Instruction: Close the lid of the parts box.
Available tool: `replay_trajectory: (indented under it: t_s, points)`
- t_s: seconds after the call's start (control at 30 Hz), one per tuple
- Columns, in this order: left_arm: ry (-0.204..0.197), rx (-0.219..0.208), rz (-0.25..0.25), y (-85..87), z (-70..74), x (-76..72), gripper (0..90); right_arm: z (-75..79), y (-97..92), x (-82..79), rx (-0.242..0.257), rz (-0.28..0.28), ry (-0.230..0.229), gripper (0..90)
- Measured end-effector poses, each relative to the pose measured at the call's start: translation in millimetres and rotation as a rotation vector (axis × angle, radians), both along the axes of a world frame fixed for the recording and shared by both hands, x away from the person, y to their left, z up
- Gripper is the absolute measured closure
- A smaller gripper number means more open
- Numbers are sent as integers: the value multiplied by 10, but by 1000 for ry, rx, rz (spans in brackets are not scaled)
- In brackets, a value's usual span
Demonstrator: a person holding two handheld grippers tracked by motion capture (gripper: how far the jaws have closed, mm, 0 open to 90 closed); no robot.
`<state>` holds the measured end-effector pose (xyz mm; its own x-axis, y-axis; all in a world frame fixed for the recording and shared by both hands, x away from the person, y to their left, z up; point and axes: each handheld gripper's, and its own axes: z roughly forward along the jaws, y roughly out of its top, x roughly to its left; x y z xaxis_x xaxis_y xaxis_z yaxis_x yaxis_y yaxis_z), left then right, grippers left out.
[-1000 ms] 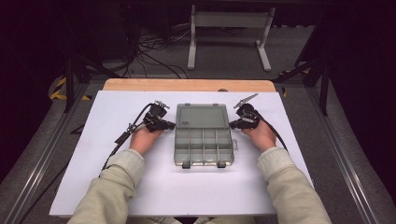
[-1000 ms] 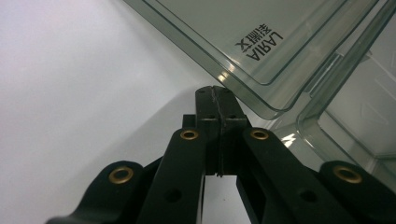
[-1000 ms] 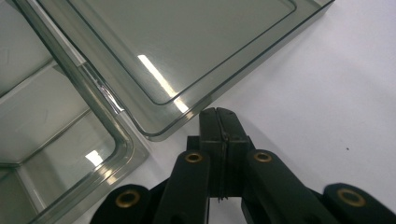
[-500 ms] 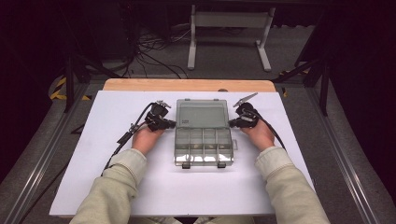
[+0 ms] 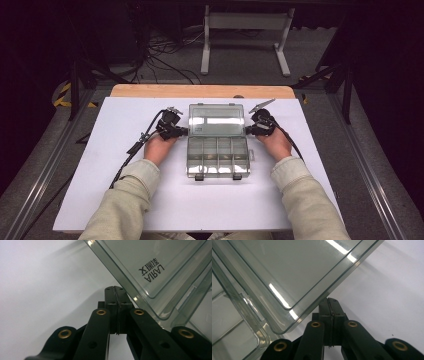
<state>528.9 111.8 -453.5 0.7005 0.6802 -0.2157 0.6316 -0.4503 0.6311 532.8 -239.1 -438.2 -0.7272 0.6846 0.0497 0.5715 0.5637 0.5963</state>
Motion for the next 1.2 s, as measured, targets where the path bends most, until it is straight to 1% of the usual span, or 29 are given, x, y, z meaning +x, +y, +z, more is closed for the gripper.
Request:
replay_trajectory:
  t_s: [0.17, 0.27, 0.3, 0.33, 0.37, 0.47, 0.57, 0.6, 0.63, 0.67, 0.7, 0.77, 0.83, 0.87, 0.97, 1.0, 1.17, 1.2]
  points:
    - [-9, -3, 17, -20, -4, -9, 900, -5, 7, 9, 0, -6, -9, 900]
    - [-11, -8, 26, -23, -5, -14, 900, -6, 7, 9, 9, -14, -11, 900]
    - [-10, -23, 49, -24, -11, -19, 900, -6, 6, 8, 11, -15, -13, 900]
    - [-18, -26, 52, -20, -16, -13, 900, -3, 3, 8, 12, -16, -13, 900]
    - [-14, -34, 63, -23, -19, -16, 900, 0, -4, 8, 18, -23, -17, 900]
    - [-19, -56, 71, -22, -20, -16, 900, 11, -29, 9, 36, -28, -18, 900]
    - [-33, -72, 96, -16, 12, -28, 900, 28, -37, 5, 48, -38, -25, 900]
    - [-44, -81, 102, -17, 14, -31, 900, 36, -38, 1, 51, -38, -29, 900]
    - [-53, -80, 105, -16, 25, -36, 900, 42, -38, 0, 51, -38, -36, 900]
    - [-58, -89, 113, -29, 31, -48, 900, 52, -39, -4, 54, -40, -46, 900]
    - [-60, -82, 109, -27, 41, -51, 900, 64, -39, -9, 56, -43, -51, 900]
    - [-65, -86, 107, -25, 47, -53, 900, 70, -40, -13, 57, -43, -55, 900]
    - [-77, -86, 110, -18, 66, -59, 900, 99, -45, -21, 63, -44, -72, 900]
    - [-79, -94, 110, -14, 76, -63, 900, 109, -46, -25, 64, -46, -77, 900]
    - [-86, -96, 107, -4, 100, -66, 900, 150, -48, -35, 77, -48, -103, 900]
    - [-86, -102, 109, -2, 105, -69, 900, 162, -47, -38, 79, -48, -111, 900]
    - [-104, -103, 116, 17, 130, -86, 900, 207, -46, -56, 84, -47, -140, 900]
    - [-102, -113, 114, 25, 130, -92, 900, 216, -47, -61, 86, -49, -142, 900]
